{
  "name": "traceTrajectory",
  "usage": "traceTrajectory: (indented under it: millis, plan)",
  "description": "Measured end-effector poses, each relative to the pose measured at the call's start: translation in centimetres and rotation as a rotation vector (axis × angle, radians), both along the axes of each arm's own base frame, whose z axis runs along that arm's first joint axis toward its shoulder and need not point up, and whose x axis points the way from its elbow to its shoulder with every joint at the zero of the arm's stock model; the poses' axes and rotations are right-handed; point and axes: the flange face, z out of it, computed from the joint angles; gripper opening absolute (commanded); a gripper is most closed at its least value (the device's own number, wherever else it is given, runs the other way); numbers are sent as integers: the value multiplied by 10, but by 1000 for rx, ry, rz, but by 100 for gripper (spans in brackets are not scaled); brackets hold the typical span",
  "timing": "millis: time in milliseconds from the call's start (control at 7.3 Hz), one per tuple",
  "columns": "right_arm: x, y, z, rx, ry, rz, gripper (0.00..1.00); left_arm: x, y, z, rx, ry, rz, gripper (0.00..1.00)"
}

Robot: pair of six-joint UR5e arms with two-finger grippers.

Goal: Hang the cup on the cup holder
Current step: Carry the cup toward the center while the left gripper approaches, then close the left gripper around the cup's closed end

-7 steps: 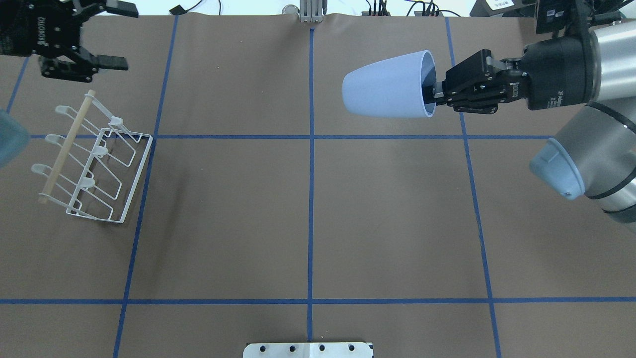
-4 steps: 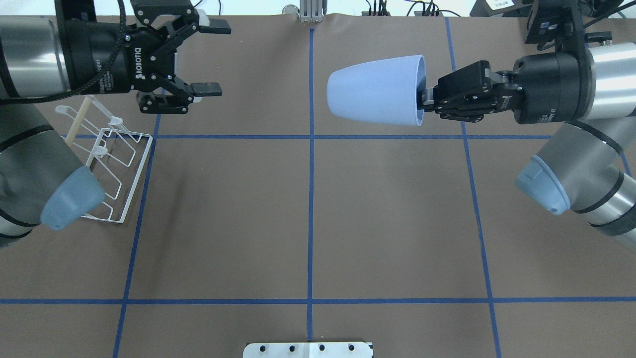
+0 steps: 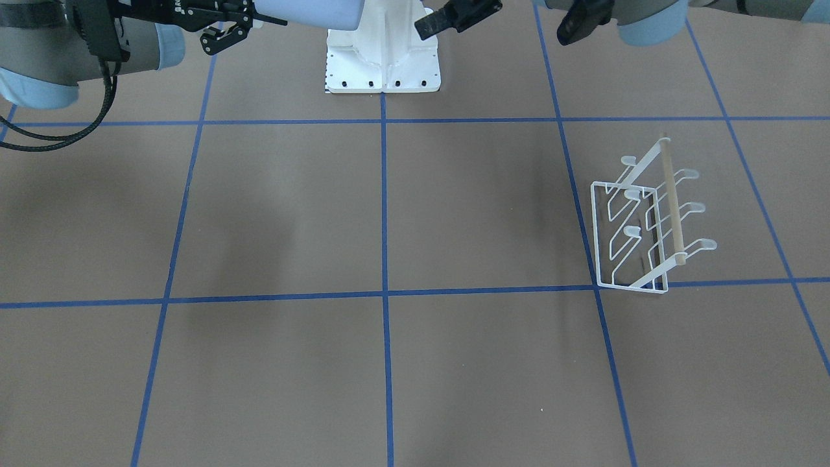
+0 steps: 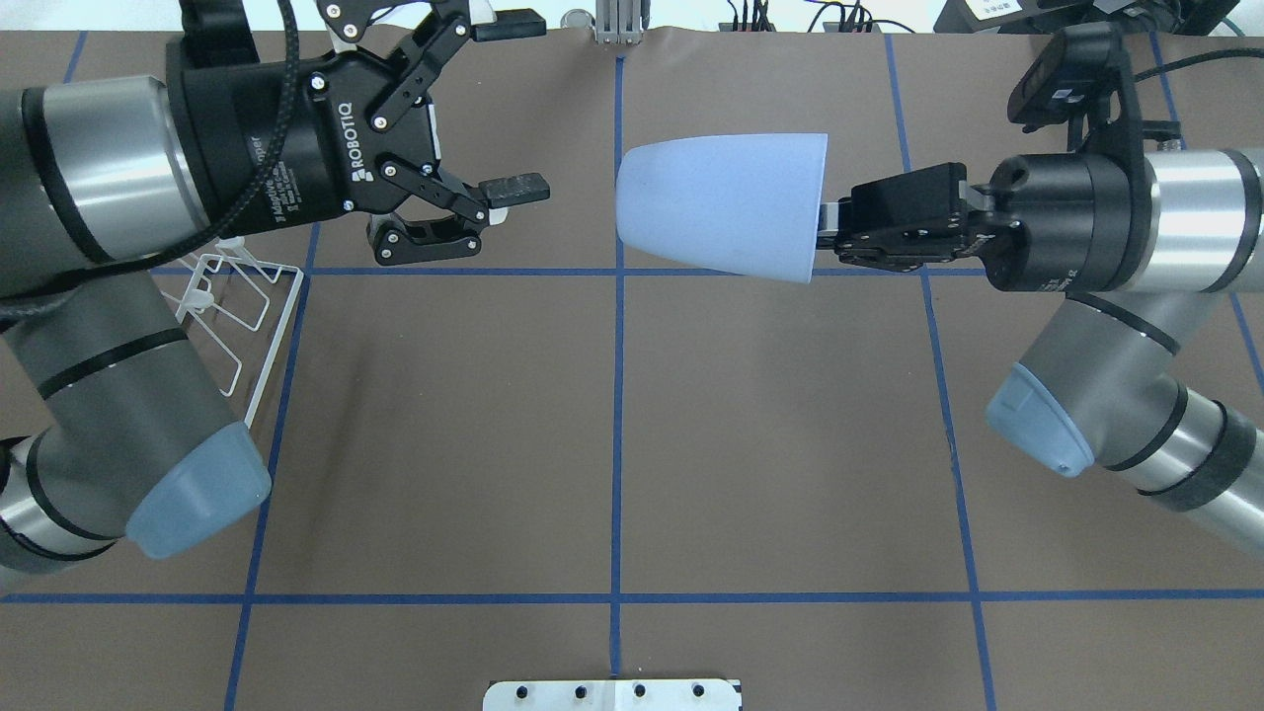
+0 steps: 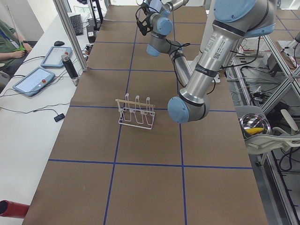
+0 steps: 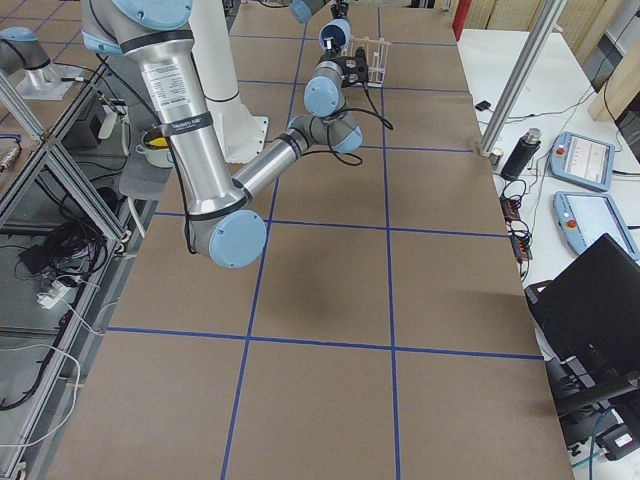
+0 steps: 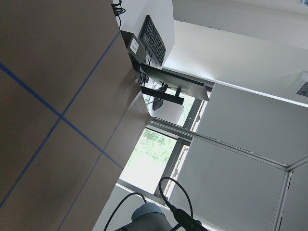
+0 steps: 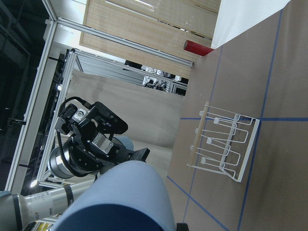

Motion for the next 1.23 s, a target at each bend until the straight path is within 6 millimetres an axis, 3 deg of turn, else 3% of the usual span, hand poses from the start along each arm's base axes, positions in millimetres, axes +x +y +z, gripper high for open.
traceTrajectory:
  millis: [411,1233]
  plan:
    - [2,9,1,2,-94,10,0,8,15,-7,-21,41,15,98]
    - [-1,8,5,-7,-96,6,0,29,37,-14,-16,53,80,98]
